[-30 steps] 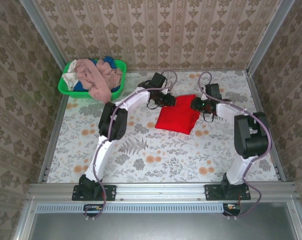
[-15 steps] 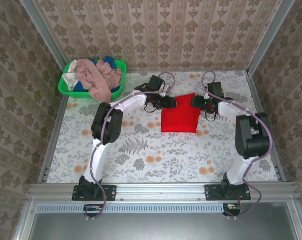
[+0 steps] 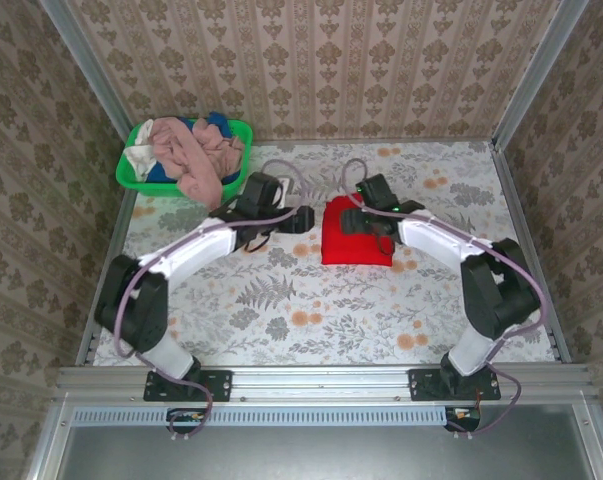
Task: Fold and stack the t-shirts
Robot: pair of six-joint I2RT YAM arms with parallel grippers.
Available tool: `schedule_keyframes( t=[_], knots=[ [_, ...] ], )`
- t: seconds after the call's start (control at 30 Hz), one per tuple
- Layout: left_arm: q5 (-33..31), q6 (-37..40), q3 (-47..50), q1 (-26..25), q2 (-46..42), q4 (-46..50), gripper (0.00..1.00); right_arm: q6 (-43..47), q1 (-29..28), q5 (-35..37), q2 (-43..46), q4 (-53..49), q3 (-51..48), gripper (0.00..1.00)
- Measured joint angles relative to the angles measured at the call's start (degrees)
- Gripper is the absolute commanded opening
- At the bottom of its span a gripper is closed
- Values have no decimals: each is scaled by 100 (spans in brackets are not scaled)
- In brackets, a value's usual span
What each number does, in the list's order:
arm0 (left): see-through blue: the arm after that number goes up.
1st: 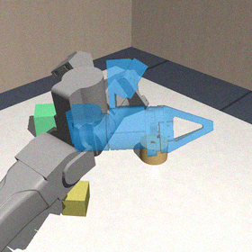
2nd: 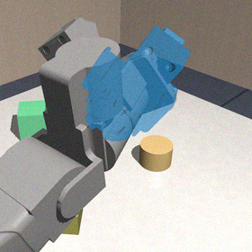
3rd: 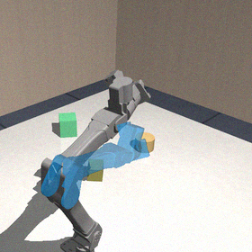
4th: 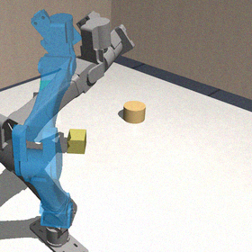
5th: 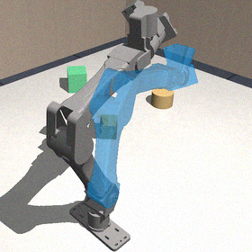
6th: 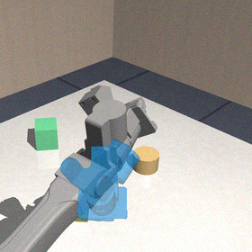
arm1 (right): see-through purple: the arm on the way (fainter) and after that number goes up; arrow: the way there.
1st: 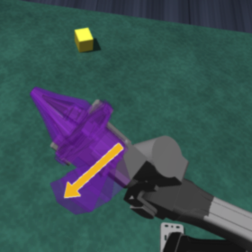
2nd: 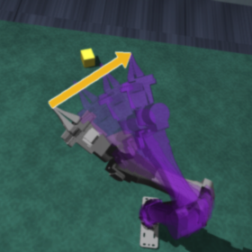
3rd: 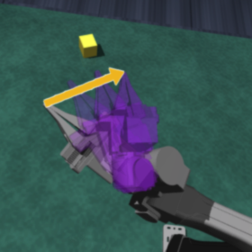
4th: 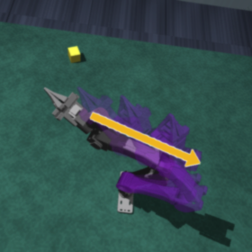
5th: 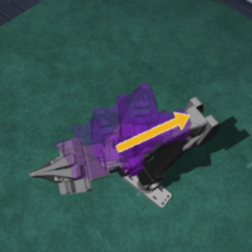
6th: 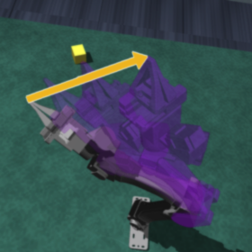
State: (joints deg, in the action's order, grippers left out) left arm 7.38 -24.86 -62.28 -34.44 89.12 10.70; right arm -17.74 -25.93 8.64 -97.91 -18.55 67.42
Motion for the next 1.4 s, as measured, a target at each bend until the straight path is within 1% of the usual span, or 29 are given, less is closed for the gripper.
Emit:
schedule_keyframes(
  t=[0.17,0.27,0.3,0.4,0.53,0.6,0.7,0.83,1.0,1.23,1.4],
  knots=[
    [-595,205,1259,240,-1364,-37,88,74,-710,409,-866,-269,876,75],
    [-793,271,1672,308,-1871,-48,88,118,-970,551,-1384,-426,1379,67],
    [-852,306,1775,317,-1996,-48,88,136,-1038,586,-1576,-501,1543,62],
    [-938,411,1967,332,-2201,-42,88,142,-1069,662,-1980,-739,1843,48],
    [-1010,529,2033,339,-2238,-39,89,247,-994,782,-2363,-1099,2059,36],
    [-1025,553,2033,341,-2238,-50,89,393,-940,804,-2409,-1224,2061,27],
    [-1021,564,2033,341,-2194,-66,89,649,-817,835,-2398,-1357,2061,23],
    [-1014,564,2033,341,-2076,-98,90,1029,-431,846,-2247,-1495,1902,24],
    [-940,579,2033,341,-2057,-155,92,1751,481,780,-1976,-1709,1602,24],
    [-820,756,2033,348,-2057,-291,96,2813,1764,693,-1591,-1648,1064,25],
    [-778,916,2033,382,-2057,-393,97,3156,2371,671,-1519,-1484,898,25]
  ],
)
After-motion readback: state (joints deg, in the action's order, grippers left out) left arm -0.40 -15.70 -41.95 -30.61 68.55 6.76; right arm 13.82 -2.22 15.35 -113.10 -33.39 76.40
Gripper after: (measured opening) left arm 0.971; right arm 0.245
